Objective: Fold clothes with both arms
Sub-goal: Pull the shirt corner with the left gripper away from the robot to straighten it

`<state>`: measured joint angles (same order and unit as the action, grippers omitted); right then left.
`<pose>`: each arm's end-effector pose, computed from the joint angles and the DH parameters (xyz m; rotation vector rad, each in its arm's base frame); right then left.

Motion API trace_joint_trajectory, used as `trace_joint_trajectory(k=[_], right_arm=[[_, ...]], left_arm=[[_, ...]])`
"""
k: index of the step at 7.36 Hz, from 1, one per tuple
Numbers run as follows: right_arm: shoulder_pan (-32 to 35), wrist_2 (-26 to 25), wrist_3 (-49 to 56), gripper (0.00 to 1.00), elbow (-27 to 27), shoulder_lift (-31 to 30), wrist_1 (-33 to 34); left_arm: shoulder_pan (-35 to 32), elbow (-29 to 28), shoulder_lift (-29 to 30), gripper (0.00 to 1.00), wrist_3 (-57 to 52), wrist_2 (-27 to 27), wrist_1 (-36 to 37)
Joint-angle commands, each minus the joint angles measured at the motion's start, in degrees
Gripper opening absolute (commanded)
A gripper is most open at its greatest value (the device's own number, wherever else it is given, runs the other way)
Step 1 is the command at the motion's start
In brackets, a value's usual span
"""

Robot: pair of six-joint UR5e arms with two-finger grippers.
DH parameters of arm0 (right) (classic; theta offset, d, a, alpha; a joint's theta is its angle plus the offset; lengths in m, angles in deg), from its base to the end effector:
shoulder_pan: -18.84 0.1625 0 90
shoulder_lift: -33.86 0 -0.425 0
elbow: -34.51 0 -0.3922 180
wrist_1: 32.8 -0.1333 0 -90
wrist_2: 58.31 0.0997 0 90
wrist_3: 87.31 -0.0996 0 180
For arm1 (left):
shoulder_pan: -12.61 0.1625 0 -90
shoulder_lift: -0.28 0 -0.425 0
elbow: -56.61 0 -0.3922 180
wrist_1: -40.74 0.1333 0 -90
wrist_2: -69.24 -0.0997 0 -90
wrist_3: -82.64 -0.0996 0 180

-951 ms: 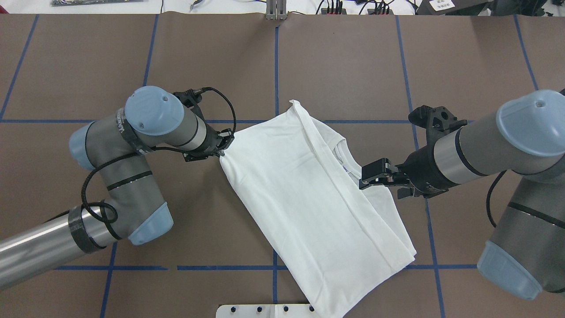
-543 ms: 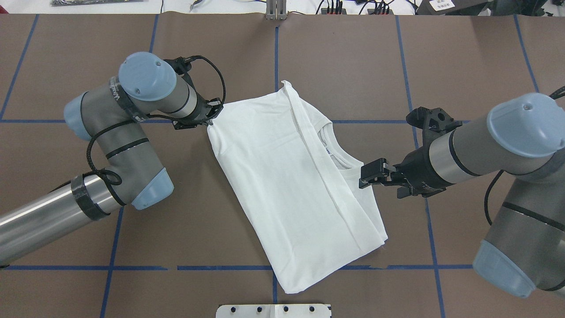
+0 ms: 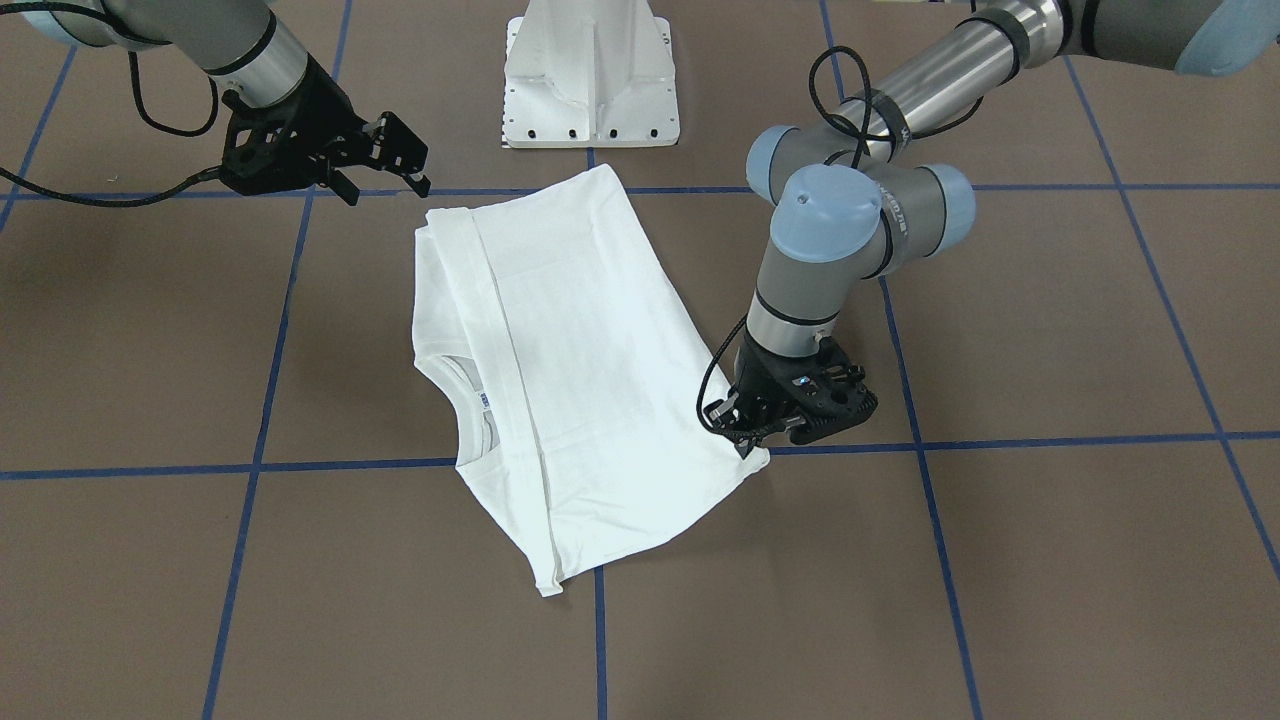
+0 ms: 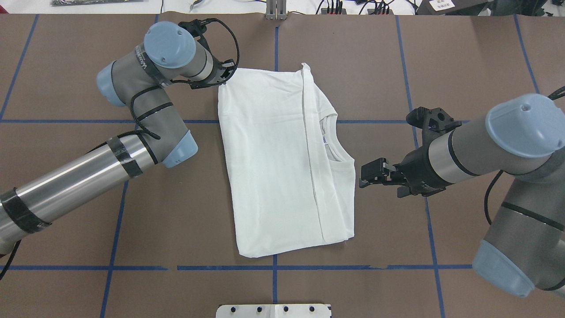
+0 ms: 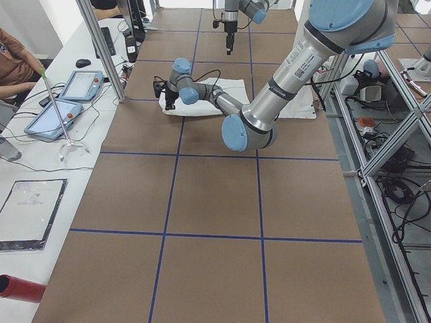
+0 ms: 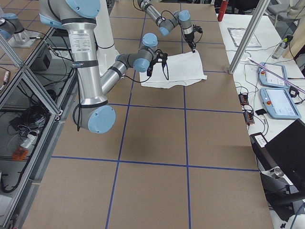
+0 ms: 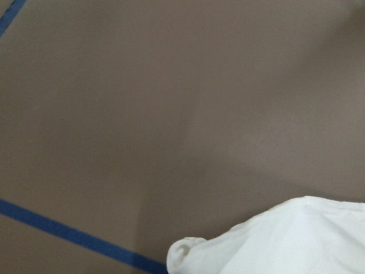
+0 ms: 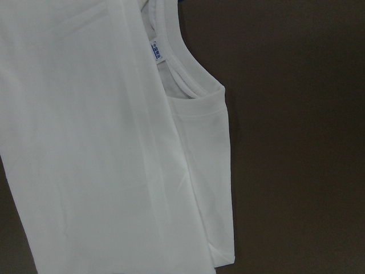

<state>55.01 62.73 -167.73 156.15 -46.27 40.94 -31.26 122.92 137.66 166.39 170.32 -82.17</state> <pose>-0.3487 -0.3565 0.2825 -0.0736 -1.0948 0.1437 0.5037 -0.6425 0.2633 0.2593 0.9782 -0.5050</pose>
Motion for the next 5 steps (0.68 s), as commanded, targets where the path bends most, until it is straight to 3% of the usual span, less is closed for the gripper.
trace_joint_trajectory(k=[1, 5], right_arm=[[0.04, -0.97, 0.00, 1.00, -0.09, -0.03, 0.00], [-0.22, -2.81, 0.00, 1.00, -0.09, -0.12, 0.00]], left_arm=[[-1.47, -8.37, 3.50, 0.00, -1.14, -4.44, -9.23], [-1.39, -15.34, 6.23, 0.00, -1.49, -7.03, -17.44]])
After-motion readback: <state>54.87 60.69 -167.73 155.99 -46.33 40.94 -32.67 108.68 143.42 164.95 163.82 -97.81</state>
